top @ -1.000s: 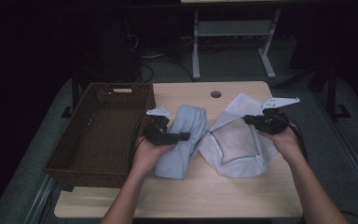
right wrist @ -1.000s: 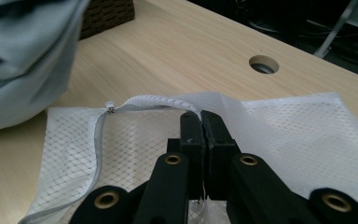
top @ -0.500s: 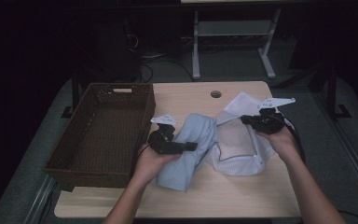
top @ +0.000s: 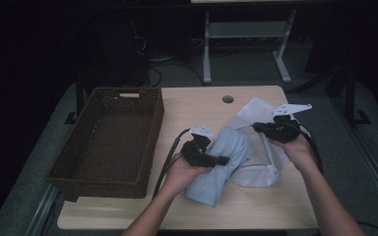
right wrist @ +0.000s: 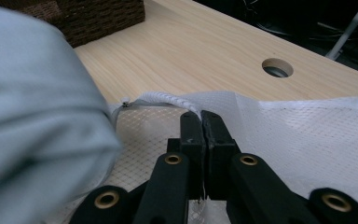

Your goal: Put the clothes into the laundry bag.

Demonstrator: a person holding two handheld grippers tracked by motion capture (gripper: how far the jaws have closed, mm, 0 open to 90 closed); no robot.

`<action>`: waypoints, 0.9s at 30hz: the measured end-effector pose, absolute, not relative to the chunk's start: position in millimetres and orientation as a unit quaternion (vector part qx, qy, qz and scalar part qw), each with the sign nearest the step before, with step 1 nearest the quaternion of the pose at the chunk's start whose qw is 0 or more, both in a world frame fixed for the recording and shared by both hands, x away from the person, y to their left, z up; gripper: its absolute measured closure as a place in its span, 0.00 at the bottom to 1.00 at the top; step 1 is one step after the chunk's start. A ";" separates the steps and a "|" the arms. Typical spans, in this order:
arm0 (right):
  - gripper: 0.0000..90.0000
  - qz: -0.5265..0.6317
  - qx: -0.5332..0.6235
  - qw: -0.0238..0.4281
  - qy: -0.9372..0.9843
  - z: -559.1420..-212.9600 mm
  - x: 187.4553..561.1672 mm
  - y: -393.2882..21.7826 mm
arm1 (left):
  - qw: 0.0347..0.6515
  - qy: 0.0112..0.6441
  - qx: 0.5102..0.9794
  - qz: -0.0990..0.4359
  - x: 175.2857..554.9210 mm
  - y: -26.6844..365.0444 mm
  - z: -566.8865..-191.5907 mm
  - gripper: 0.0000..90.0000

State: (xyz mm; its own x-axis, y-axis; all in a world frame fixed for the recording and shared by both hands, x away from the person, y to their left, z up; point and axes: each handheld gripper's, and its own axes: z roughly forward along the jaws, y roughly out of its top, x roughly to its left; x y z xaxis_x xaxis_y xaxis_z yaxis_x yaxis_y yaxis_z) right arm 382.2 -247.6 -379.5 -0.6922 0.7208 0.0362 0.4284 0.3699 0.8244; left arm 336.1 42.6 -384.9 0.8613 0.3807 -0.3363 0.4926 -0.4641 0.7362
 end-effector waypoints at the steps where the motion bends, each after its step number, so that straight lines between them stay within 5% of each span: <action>1: 0.97 0.435 0.355 0.167 0.810 -379.4 381.8 -247.3 | 0.446 0.255 0.855 -0.063 336.8 39.4 -387.3 0.79; 22: 0.97 0.438 0.331 0.159 0.821 -379.0 373.7 -230.8 | 0.374 0.207 0.901 -0.079 348.8 -12.3 -419.6 0.79; 27: 0.97 0.439 0.328 0.157 0.821 -380.0 371.0 -230.9 | 0.359 0.209 0.907 -0.072 356.6 -19.5 -438.4 0.72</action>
State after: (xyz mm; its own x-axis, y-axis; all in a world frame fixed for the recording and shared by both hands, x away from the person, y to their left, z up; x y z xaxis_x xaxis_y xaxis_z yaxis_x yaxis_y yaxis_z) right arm 371.0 -230.9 -380.0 -0.7348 0.6776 0.0304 0.4012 0.3980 0.8250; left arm 356.6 -19.5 -438.4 0.9023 0.3272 -0.2808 0.4307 -0.6556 0.6202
